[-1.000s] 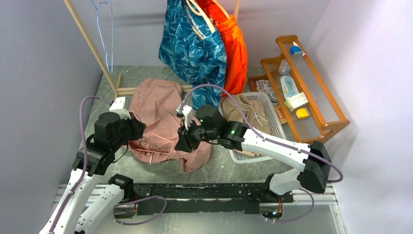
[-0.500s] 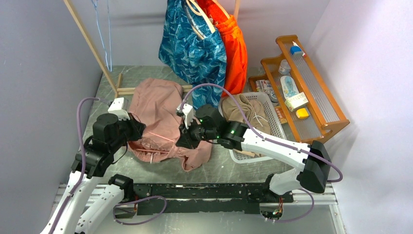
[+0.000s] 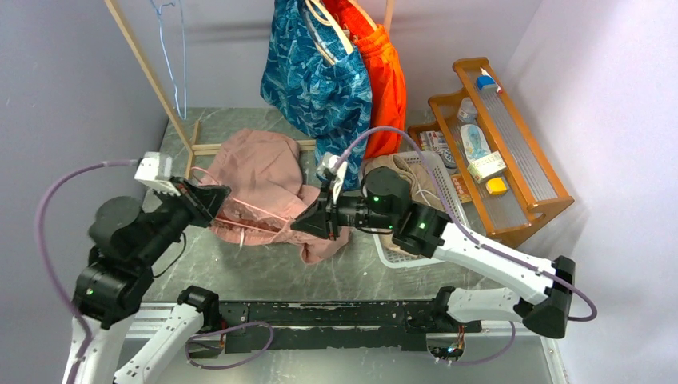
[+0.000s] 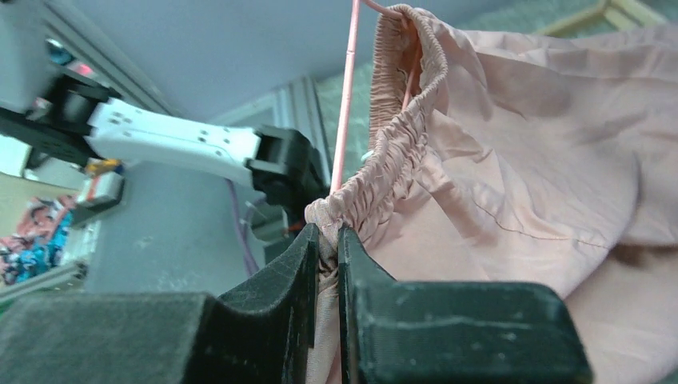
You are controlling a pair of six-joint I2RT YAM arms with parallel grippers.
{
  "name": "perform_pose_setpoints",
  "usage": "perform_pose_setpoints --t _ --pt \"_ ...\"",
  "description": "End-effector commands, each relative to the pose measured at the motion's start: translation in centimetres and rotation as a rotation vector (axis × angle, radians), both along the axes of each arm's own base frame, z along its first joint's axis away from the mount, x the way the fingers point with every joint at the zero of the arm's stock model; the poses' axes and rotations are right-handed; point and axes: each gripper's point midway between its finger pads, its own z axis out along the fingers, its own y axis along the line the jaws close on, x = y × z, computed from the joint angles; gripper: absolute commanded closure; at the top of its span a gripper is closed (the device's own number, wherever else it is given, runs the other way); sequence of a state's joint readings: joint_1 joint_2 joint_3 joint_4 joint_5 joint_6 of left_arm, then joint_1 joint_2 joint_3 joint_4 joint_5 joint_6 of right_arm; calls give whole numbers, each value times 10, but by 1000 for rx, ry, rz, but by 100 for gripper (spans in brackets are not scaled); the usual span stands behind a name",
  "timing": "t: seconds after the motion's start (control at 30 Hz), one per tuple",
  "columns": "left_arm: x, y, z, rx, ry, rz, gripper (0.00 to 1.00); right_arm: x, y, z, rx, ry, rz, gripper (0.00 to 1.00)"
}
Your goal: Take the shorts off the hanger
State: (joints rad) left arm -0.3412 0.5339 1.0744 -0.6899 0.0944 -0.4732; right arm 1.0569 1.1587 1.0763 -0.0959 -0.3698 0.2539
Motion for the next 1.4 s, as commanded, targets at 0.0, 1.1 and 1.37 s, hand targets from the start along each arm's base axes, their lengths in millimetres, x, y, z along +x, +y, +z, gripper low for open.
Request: perform_pose_setpoints --t 0.0,1.1,1.37 --pt "-31 -10 75 -104 -183 -110 93 -38 -7 53 166 -8 159 100" --pt "34 35 -80 13 140 286 93 40 -9 -108 -318 39 -179 100" --pt "32 56 -87 18 129 400 93 58 -46 -133 -385 49 -333 100"
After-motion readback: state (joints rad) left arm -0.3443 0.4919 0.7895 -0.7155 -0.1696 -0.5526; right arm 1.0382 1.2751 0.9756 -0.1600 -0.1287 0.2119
